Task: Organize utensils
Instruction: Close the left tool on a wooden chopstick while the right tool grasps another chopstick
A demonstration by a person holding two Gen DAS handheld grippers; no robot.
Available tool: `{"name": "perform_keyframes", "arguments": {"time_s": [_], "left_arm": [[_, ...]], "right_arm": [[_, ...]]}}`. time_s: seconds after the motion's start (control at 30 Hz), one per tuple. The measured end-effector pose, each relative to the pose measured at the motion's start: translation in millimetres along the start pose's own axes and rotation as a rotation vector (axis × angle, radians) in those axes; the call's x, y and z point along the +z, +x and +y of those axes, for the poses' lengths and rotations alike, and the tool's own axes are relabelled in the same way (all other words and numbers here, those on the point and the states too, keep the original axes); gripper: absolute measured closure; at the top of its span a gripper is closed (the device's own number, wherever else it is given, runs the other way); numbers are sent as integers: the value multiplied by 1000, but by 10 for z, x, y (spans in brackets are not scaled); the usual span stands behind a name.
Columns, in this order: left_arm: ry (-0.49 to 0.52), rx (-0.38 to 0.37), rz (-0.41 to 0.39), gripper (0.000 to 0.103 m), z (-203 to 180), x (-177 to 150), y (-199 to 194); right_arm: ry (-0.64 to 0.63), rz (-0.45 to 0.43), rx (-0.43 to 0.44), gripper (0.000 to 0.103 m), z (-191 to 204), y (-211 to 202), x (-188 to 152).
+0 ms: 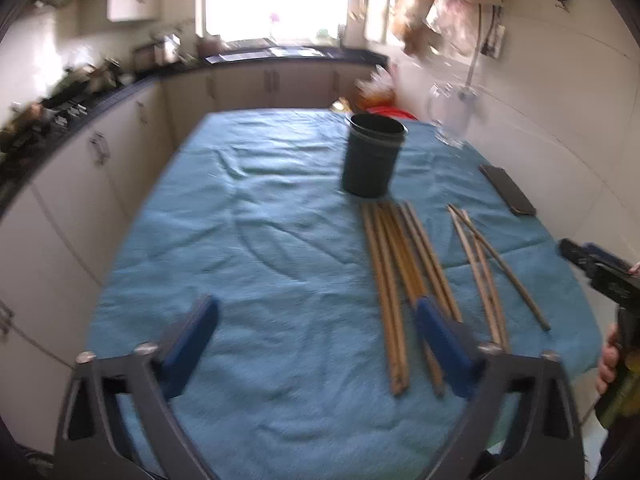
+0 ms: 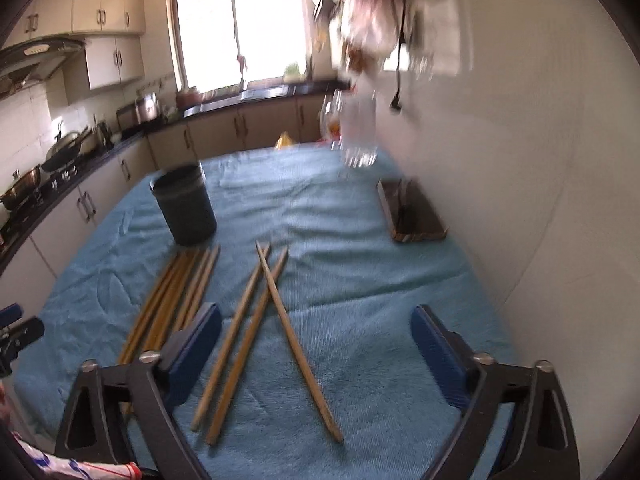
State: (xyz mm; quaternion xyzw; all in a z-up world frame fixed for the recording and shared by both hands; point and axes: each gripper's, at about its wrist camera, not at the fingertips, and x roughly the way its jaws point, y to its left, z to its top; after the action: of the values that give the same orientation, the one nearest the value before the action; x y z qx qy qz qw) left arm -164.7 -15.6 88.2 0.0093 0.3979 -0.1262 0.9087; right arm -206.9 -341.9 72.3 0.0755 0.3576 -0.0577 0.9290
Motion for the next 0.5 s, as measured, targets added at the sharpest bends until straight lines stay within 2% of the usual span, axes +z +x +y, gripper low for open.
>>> {"name": "perform_keyframes", "arguments": {"time_s": [0.03, 0.07, 0.1, 0.23, 0.3, 0.43, 0.5], "left_arm": [[-11, -38, 42, 32, 2, 54, 120], [-20, -65, 70, 41, 3, 94, 205], [-32, -99, 102, 44, -9, 141, 326], [-19, -159, 146, 47, -137, 257, 685], [-10, -189, 179, 60, -207, 303, 865], [-15, -231, 233, 70, -283, 372, 1171], [-8, -223, 258, 81, -304, 389, 1294]], "right_arm": [[11, 36, 23, 20, -30, 94, 22], [15, 67, 40, 26, -56, 203, 37], [17, 102, 58, 33, -82, 325, 54], [-1, 211, 133, 44, -80, 696, 68], [-30, 236, 170, 45, -12, 776, 46], [-94, 267, 181, 45, 119, 892, -17], [-115, 280, 173, 52, 140, 934, -39]]}}
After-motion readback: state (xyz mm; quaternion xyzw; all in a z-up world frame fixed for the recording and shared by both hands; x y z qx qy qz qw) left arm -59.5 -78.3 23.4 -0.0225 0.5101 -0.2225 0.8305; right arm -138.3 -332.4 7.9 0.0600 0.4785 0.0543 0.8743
